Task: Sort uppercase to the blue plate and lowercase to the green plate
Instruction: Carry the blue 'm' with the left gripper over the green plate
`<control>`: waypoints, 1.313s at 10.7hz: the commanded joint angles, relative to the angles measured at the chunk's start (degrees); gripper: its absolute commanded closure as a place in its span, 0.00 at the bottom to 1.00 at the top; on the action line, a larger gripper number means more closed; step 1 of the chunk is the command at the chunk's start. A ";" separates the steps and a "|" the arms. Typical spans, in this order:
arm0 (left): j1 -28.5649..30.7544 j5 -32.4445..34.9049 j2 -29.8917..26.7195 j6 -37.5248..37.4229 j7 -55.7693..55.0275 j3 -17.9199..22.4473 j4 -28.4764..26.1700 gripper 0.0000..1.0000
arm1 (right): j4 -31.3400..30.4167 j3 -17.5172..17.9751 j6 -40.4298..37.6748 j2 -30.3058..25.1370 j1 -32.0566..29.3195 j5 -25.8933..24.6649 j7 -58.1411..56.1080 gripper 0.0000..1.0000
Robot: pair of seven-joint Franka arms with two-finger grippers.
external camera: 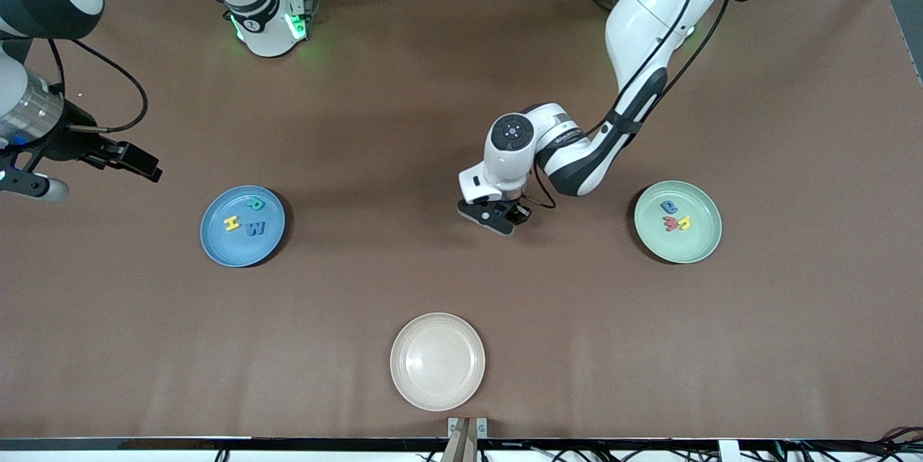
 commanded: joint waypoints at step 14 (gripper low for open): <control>31.79 -0.55 -18.93 -19.57 29.88 -3.93 -13.82 1.00 | 4.75 2.56 0.31 4.39 13.60 1.32 13.11 0.00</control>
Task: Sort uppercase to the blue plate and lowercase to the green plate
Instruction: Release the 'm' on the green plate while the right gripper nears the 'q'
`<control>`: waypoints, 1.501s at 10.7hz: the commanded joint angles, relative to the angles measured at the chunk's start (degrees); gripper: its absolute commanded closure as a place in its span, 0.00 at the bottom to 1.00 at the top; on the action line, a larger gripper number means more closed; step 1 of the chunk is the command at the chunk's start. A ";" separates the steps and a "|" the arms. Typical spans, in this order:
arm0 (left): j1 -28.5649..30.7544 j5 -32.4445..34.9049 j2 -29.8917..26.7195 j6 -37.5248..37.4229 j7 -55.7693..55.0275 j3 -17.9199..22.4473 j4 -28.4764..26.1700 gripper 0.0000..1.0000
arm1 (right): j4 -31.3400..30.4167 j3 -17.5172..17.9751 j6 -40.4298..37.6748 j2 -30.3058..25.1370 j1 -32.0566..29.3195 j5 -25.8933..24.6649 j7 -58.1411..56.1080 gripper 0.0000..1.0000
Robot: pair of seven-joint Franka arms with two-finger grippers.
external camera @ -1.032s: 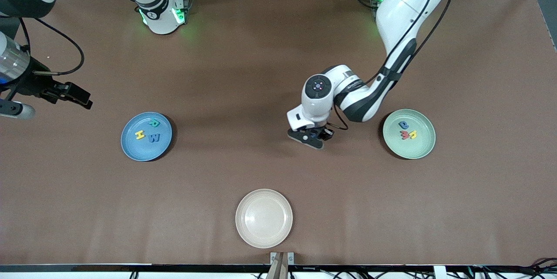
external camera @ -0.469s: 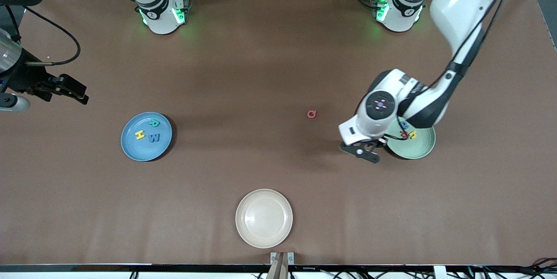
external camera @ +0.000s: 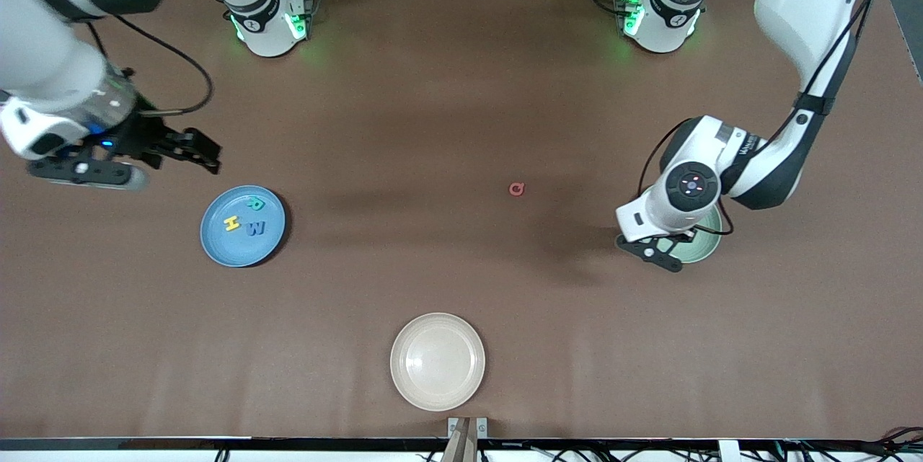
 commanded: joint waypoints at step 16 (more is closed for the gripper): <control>-6.07 -20.26 -14.36 -1.89 2.32 18.27 1.82 0.00 | 18.93 6.57 24.85 40.03 32.21 -8.26 54.83 0.00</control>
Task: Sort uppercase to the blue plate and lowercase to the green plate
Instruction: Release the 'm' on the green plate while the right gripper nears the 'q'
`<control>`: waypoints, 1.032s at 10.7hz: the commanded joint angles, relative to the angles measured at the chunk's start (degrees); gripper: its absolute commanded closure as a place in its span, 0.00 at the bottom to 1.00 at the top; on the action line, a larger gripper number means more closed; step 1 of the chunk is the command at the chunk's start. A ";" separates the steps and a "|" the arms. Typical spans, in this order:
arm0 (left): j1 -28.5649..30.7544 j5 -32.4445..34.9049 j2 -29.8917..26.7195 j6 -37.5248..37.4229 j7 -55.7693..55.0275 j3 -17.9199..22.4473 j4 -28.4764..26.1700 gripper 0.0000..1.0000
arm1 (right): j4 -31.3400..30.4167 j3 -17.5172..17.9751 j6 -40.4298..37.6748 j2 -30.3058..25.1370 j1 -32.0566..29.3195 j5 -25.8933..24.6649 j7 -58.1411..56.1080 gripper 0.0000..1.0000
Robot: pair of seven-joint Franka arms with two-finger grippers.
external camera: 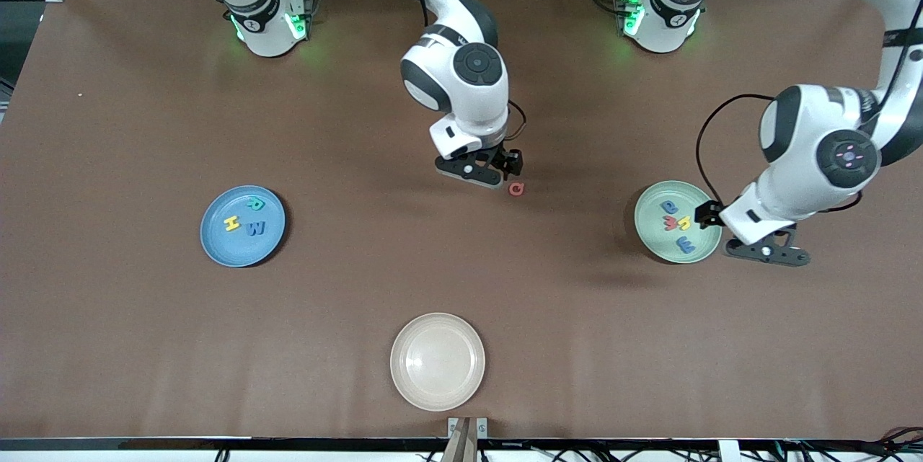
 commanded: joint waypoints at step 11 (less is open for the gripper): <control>-14.27 -3.67 -12.53 -26.84 -1.68 17.06 16.32 0.00 | 15.92 -6.51 4.00 17.59 8.21 -2.23 6.43 0.15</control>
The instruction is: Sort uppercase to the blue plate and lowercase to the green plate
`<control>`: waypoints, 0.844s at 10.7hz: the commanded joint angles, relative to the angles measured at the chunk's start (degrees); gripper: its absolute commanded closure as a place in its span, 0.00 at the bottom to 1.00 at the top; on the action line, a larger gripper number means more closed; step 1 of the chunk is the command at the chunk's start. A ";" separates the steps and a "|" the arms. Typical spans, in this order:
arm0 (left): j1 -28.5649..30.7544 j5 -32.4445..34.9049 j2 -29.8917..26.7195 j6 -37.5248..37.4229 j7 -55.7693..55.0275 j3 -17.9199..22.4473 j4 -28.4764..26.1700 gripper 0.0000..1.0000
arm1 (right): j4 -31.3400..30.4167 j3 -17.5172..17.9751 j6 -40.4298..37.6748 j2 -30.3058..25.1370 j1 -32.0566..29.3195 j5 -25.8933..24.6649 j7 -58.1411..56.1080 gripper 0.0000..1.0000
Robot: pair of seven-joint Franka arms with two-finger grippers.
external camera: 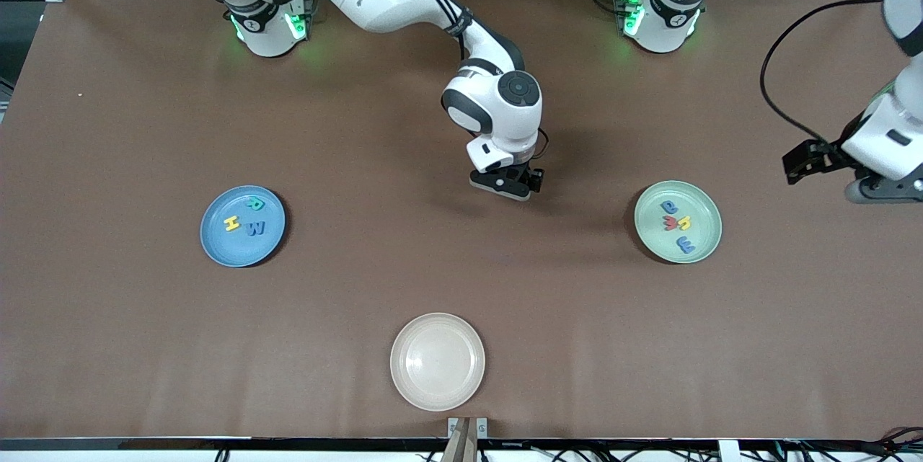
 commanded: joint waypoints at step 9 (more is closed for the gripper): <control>-6.37 -2.40 -3.90 -8.55 -3.70 3.62 4.64 0.00 | 3.24 -1.53 2.96 4.99 1.97 -0.84 3.97 0.37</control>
